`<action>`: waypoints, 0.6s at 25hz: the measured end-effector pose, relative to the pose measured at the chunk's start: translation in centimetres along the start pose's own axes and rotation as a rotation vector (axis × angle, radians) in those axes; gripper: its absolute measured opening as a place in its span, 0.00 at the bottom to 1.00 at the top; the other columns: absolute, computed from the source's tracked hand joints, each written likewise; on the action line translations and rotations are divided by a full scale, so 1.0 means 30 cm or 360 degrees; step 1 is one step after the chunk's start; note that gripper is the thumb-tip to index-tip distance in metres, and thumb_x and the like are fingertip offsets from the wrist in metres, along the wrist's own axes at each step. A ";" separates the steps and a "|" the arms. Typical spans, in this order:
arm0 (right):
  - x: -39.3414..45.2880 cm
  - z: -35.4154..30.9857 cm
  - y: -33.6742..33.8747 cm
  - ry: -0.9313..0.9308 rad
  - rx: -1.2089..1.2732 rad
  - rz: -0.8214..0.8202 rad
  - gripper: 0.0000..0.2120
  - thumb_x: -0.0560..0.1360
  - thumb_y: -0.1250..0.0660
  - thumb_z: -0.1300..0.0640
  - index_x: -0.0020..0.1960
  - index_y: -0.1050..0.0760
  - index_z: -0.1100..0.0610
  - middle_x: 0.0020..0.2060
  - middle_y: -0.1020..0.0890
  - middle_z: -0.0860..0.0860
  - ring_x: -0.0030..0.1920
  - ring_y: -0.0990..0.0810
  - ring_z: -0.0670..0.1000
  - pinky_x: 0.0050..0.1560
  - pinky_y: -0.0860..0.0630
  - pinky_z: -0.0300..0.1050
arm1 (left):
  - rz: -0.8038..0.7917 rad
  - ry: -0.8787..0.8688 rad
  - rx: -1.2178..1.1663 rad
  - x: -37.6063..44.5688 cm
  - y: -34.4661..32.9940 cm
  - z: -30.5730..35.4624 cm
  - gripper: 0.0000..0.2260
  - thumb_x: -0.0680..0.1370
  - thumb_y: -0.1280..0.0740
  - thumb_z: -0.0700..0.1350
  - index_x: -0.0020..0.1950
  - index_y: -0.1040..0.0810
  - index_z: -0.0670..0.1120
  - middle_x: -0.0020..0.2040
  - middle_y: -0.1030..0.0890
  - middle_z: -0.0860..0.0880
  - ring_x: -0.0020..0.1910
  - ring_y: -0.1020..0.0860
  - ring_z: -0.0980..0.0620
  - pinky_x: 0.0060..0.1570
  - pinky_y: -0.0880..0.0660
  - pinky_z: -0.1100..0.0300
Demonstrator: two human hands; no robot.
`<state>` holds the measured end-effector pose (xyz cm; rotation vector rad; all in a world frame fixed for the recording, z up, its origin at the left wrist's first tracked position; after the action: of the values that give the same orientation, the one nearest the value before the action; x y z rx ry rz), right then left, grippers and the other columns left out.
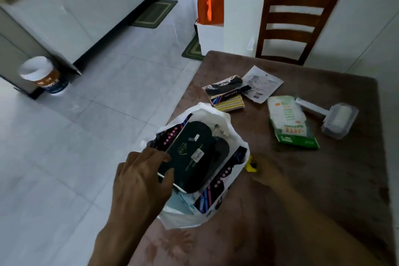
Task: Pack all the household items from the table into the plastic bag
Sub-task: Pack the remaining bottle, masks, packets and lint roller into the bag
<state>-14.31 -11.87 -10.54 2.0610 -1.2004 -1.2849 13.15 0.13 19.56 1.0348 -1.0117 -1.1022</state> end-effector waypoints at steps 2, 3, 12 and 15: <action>0.021 -0.008 -0.016 0.0027 -0.0024 0.0041 0.11 0.77 0.33 0.56 0.57 0.25 0.59 0.58 0.21 0.59 0.60 0.24 0.60 0.62 0.30 0.50 | 0.0029 -0.0127 -0.0024 -0.045 0.020 0.014 0.06 0.71 0.27 0.52 0.42 0.17 0.51 0.40 0.15 0.53 0.36 0.20 0.49 0.44 0.29 0.55; 0.018 -0.015 -0.002 -0.0010 0.0013 0.0107 0.07 0.76 0.32 0.55 0.52 0.25 0.57 0.55 0.20 0.58 0.58 0.23 0.60 0.61 0.29 0.49 | -0.0020 -0.0210 -0.0046 -0.069 0.024 0.026 0.08 0.71 0.29 0.57 0.41 0.18 0.53 0.39 0.16 0.56 0.35 0.20 0.52 0.45 0.29 0.55; -0.593 -0.503 0.273 0.0799 0.1325 0.0556 0.20 0.68 0.25 0.39 0.57 0.23 0.43 0.46 0.16 0.44 0.44 0.17 0.44 0.41 0.19 0.40 | -0.0590 -0.0671 -0.0037 -0.252 0.010 -0.038 0.06 0.67 0.27 0.45 0.41 0.18 0.55 0.36 0.20 0.57 0.34 0.23 0.54 0.39 0.25 0.59; -0.653 -0.764 0.149 0.0939 0.0659 0.0200 0.28 0.63 0.24 0.36 0.59 0.30 0.40 0.49 0.20 0.42 0.49 0.20 0.44 0.45 0.20 0.43 | -0.0489 -0.0722 -0.0204 -0.274 0.047 -0.039 0.06 0.69 0.29 0.41 0.41 0.18 0.53 0.37 0.21 0.54 0.34 0.24 0.53 0.37 0.30 0.62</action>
<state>-0.12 0.36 13.50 2.3562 -1.3440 -0.3280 13.27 8.55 19.77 0.8710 -1.1406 -1.6848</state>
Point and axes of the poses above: each hand's wrist, its own x-axis towards the middle knuckle, its own y-axis out of the back of the hand, z = x × y, the point moved 9 cm from there along x, towards the middle knuckle
